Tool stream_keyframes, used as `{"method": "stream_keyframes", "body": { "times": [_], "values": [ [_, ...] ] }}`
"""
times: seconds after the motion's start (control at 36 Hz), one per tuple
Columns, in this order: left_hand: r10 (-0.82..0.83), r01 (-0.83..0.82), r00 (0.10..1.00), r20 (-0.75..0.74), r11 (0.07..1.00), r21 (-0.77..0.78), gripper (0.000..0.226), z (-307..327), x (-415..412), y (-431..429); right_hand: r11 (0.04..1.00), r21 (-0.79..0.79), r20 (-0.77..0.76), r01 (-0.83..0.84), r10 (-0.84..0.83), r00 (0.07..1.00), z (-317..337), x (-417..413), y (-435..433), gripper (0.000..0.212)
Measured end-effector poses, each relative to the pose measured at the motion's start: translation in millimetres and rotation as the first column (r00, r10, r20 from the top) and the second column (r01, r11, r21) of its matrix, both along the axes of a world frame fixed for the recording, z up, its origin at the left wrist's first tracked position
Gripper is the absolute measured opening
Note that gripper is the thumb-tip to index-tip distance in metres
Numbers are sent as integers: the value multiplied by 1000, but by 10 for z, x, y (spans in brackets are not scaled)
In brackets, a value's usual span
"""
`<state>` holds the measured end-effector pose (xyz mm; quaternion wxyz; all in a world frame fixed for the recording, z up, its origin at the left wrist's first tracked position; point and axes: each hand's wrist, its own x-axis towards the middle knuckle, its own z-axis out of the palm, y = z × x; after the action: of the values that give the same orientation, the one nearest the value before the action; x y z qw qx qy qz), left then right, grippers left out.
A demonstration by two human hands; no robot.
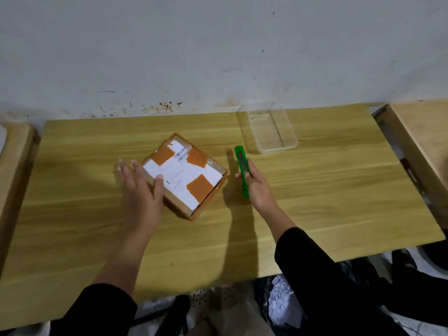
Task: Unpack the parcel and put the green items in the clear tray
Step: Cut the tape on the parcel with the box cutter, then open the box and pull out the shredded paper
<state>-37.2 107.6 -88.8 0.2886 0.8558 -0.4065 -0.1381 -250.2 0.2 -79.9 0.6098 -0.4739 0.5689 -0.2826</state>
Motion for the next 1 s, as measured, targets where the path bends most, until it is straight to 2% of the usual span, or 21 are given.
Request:
{"method": "stream_keyframes", "body": {
  "times": [0.11,0.19,0.25,0.36,0.5,0.58,0.75,0.83,0.92,1.0],
  "values": [
    [102,-122,965,-240,990,-66,61,37,-31,-175,998,-53,-32,27,-29,999,-104,205,-296,46],
    [162,-209,910,-381,974,-87,40,79,-17,-352,986,-149,-192,-69,40,981,-152,317,-541,46],
    [232,-287,865,-445,956,-60,34,98,3,-474,974,-193,-253,-121,70,965,-154,398,-683,47],
    [282,-318,852,-441,948,-8,45,57,77,-637,950,-271,-341,-153,54,938,-198,577,-950,49],
    [342,-355,860,-378,934,37,51,110,32,-755,922,-301,-606,-244,12,795,-254,658,-1199,54],
    [344,-365,854,-389,931,23,51,50,52,-758,906,-315,-672,-284,-2,740,-318,667,-1215,52],
    [331,-355,850,-409,935,20,52,71,71,-719,872,-386,-694,-300,-61,717,-303,678,-1132,45],
    [335,-389,808,-484,921,-11,53,124,-11,-647,833,-503,-555,-230,-107,825,-150,722,-1057,42],
    [285,-359,829,-481,931,-68,51,130,-240,-419,823,-522,-344,-225,38,938,72,889,-1015,38],
    [202,-288,876,-438,947,-140,48,142,-578,-155,810,-440,-262,-389,298,918,209,1096,-1025,39]
  ]
}}
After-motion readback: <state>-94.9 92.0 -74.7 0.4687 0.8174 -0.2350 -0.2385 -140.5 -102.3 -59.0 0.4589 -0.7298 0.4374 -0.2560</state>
